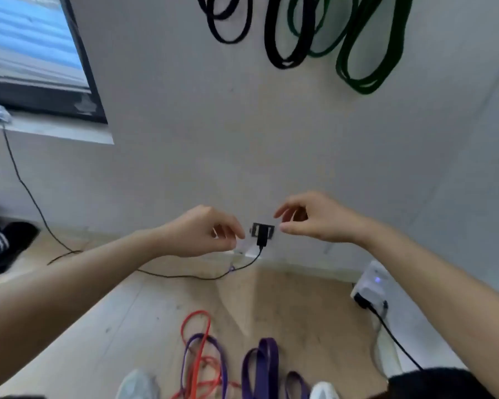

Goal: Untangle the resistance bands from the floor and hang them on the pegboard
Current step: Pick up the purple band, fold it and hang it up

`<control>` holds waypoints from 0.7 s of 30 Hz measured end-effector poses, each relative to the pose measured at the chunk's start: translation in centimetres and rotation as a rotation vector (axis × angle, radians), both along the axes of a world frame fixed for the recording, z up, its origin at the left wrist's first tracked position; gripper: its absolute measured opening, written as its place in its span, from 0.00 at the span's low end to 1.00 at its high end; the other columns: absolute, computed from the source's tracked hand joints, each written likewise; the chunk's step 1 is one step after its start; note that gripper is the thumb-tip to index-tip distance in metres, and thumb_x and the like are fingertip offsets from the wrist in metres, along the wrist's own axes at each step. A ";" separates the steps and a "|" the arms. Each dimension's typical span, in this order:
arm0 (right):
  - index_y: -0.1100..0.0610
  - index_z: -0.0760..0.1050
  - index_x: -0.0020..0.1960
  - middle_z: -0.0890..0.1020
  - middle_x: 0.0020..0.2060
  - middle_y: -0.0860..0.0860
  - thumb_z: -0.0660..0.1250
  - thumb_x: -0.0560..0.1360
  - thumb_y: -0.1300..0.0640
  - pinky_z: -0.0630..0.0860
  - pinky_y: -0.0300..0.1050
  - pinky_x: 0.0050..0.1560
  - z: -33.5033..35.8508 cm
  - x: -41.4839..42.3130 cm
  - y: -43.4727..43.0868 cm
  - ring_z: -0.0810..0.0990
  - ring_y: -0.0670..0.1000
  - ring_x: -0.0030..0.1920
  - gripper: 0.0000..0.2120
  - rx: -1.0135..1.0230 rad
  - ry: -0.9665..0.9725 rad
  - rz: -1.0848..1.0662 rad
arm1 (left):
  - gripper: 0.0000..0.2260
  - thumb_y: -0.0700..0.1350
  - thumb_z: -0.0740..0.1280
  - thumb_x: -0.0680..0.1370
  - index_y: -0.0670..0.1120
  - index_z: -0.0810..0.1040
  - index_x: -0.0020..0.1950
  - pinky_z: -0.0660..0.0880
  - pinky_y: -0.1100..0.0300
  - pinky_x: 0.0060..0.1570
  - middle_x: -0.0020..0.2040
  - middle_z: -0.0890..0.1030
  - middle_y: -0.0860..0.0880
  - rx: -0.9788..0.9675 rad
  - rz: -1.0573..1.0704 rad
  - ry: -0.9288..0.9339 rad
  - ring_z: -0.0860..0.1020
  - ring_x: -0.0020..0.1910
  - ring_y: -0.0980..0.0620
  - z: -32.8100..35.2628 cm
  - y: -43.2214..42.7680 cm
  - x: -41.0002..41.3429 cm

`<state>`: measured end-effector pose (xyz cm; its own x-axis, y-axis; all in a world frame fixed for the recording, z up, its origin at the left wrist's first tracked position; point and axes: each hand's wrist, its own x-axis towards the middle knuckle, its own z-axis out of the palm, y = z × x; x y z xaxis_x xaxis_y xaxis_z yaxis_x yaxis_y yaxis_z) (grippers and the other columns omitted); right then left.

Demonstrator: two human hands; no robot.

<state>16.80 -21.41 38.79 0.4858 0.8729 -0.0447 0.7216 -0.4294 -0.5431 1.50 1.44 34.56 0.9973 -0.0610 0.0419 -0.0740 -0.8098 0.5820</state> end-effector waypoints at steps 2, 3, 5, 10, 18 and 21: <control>0.54 0.82 0.56 0.85 0.46 0.50 0.73 0.75 0.53 0.79 0.42 0.49 -4.4 -0.4 0.1 0.83 0.47 0.47 0.11 -0.163 0.046 0.046 | 0.08 0.45 0.72 0.77 0.54 0.85 0.54 0.76 0.67 0.48 0.45 0.85 0.59 0.034 -0.022 0.122 0.82 0.45 0.62 -4.5 -0.7 -0.8; 0.54 0.82 0.56 0.85 0.47 0.51 0.73 0.75 0.53 0.79 0.44 0.50 -6.7 -0.7 0.2 0.83 0.49 0.48 0.11 -0.232 0.061 0.062 | 0.08 0.46 0.72 0.77 0.55 0.85 0.54 0.76 0.66 0.48 0.44 0.85 0.59 0.043 -0.021 0.173 0.82 0.45 0.62 -6.8 -1.0 -1.2; 0.56 0.82 0.57 0.85 0.48 0.53 0.73 0.75 0.53 0.78 0.43 0.51 -11.5 -1.2 0.2 0.83 0.50 0.49 0.12 -0.345 0.089 0.078 | 0.08 0.48 0.71 0.76 0.55 0.85 0.54 0.75 0.63 0.46 0.43 0.82 0.62 0.083 -0.008 0.266 0.81 0.43 0.62 -11.2 -1.4 -1.7; 0.57 0.83 0.55 0.84 0.45 0.50 0.74 0.74 0.54 0.74 0.38 0.48 -22.9 -2.7 -0.9 0.82 0.48 0.47 0.12 -0.445 0.238 -0.037 | 0.12 0.45 0.70 0.75 0.51 0.84 0.58 0.70 0.63 0.46 0.46 0.81 0.57 0.155 0.032 0.494 0.80 0.48 0.53 -19.9 -2.9 -3.3; 0.57 0.77 0.56 0.83 0.46 0.54 0.78 0.67 0.55 0.77 0.55 0.59 -42.2 -4.7 -6.1 0.82 0.57 0.50 0.21 -0.436 0.536 -0.477 | 0.14 0.43 0.67 0.76 0.50 0.82 0.61 0.74 0.60 0.53 0.54 0.85 0.53 -0.070 0.197 0.662 0.81 0.55 0.52 -33.9 -8.0 -7.1; 0.60 0.71 0.68 0.80 0.59 0.55 0.80 0.66 0.53 0.74 0.56 0.65 -48.0 -5.1 -7.3 0.79 0.56 0.60 0.34 -0.371 0.636 -0.663 | 0.20 0.47 0.71 0.75 0.50 0.78 0.67 0.77 0.54 0.60 0.60 0.83 0.50 -0.240 0.263 0.702 0.81 0.58 0.51 -37.9 -11.1 -7.8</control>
<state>11.68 -28.69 -9.18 0.6616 0.3107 -0.6825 -0.1061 -0.8622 -0.4953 -6.30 -9.65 -3.32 0.7759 0.1122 -0.6208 0.5524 -0.5960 0.5827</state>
